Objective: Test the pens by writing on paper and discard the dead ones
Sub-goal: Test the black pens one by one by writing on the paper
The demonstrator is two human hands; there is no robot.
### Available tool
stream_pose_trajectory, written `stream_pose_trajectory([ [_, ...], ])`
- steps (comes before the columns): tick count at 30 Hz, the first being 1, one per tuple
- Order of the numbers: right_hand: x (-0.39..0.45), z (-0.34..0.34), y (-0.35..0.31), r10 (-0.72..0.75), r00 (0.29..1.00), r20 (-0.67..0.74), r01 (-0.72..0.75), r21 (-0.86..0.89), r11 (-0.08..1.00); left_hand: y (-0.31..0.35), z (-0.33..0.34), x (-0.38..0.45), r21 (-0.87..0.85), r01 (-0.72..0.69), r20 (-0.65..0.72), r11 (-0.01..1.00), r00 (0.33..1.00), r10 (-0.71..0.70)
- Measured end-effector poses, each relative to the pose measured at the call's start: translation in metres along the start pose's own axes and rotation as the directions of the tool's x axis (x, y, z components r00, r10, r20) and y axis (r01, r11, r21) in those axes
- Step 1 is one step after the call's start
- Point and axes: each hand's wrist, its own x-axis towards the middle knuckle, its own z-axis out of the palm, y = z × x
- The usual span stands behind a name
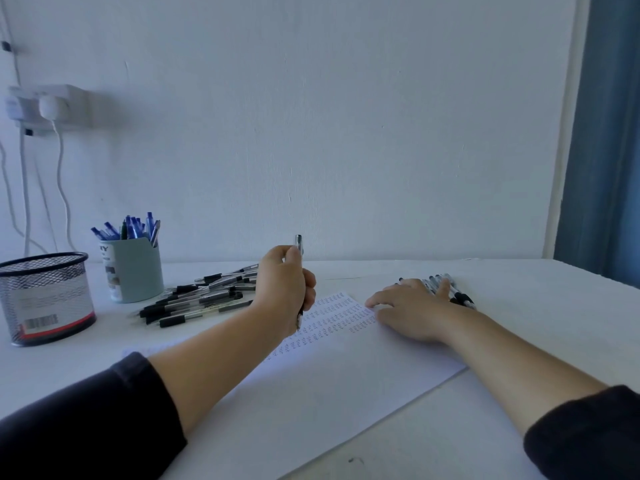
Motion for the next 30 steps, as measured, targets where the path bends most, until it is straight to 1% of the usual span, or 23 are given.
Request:
stream_pose_trajectory([
  [6,-0.002,-0.001,-0.001,-0.002,1.000,-0.006,0.002,0.015,1.000,-0.002,-0.001,0.002,0.016,-0.021,-0.040,1.000,0.999,0.021],
  [10,-0.005,-0.002,-0.003,-0.016,0.997,-0.071,0.022,0.091,0.996,-0.004,0.000,0.007,0.016,0.007,-0.072,1.000,0.997,-0.006],
  [12,-0.007,-0.004,-0.006,-0.038,0.989,-0.140,0.062,0.169,0.984,-0.005,0.002,0.007,-0.009,0.039,-0.083,0.999,0.996,-0.039],
  [15,-0.010,-0.006,-0.011,-0.094,0.968,-0.234,0.161,0.288,0.944,-0.006,0.004,0.005,-0.089,0.097,-0.077,0.991,0.992,-0.104],
  [17,-0.011,-0.006,-0.017,-0.132,0.956,-0.262,0.224,0.358,0.907,-0.006,0.006,0.004,-0.116,0.101,-0.076,0.988,0.991,-0.110],
  [20,-0.012,-0.006,-0.026,-0.194,0.942,-0.273,0.294,0.399,0.868,-0.009,0.007,0.006,-0.129,0.087,-0.074,0.988,0.993,-0.097],
  [22,-0.013,-0.005,-0.030,-0.209,0.938,-0.278,0.307,0.379,0.873,-0.011,0.008,0.006,-0.101,0.067,-0.078,0.993,0.994,-0.075],
  [24,-0.013,-0.006,-0.033,-0.211,0.928,-0.306,0.307,0.312,0.899,-0.011,0.009,0.005,-0.108,0.059,-0.062,0.992,0.996,-0.066],
  [26,-0.013,-0.006,-0.034,-0.200,0.923,-0.328,0.296,0.274,0.915,-0.011,0.009,0.003,-0.140,0.059,-0.025,0.988,0.998,-0.063],
  [30,-0.013,-0.007,-0.030,-0.175,0.934,-0.313,0.262,0.265,0.928,-0.011,0.009,0.001,-0.071,0.028,0.051,0.997,0.998,-0.024],
])
